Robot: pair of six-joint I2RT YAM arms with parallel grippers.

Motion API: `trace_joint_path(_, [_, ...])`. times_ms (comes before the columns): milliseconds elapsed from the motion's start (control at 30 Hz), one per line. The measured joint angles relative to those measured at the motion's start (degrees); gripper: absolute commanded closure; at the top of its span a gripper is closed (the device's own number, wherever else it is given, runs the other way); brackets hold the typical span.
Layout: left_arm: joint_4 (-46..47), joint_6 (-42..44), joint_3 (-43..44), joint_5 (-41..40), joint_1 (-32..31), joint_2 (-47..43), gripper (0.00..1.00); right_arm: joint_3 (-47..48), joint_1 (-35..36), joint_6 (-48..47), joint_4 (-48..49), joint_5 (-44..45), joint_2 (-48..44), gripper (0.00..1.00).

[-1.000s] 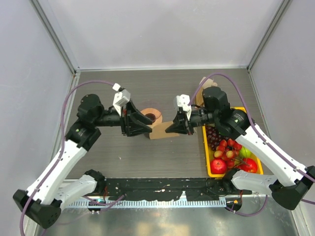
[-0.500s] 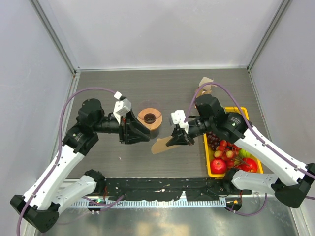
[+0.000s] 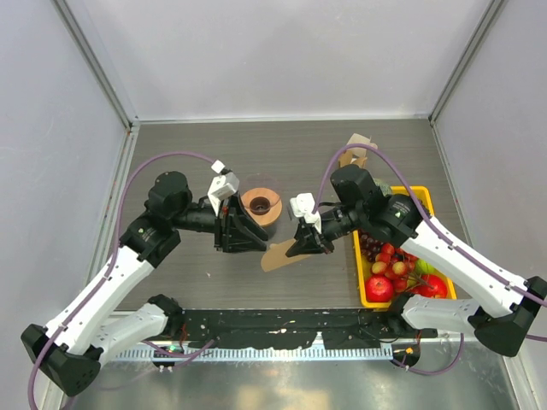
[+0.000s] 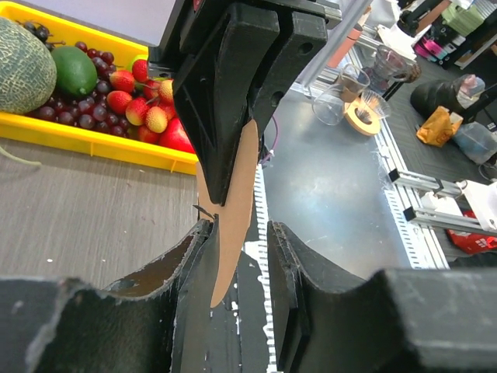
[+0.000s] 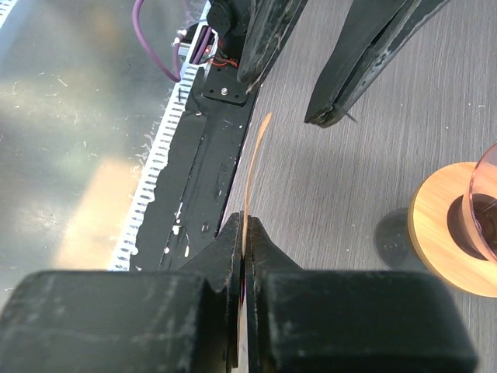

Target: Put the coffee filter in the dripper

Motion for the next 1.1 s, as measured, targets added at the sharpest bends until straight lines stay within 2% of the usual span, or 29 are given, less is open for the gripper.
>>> trace_joint_path(167, [0.28, -0.74, -0.17, 0.17, -1.01, 1.31, 0.74, 0.07, 0.13, 0.00, 0.00, 0.04, 0.59, 0.95])
trace_joint_path(300, [0.31, -1.03, -0.17, 0.52, -1.42, 1.68, 0.92, 0.37, 0.37, 0.00, -0.04, 0.07, 1.03, 0.95])
trace_joint_path(400, [0.61, -0.92, -0.17, 0.92, -1.46, 1.68, 1.00, 0.44, 0.48, 0.00, -0.07, 0.04, 1.18, 0.95])
trace_joint_path(1100, [3.28, -3.74, -0.22, 2.01, -1.84, 3.54, 1.00, 0.59, 1.27, -1.40, -0.63, 0.20, 1.25, 0.95])
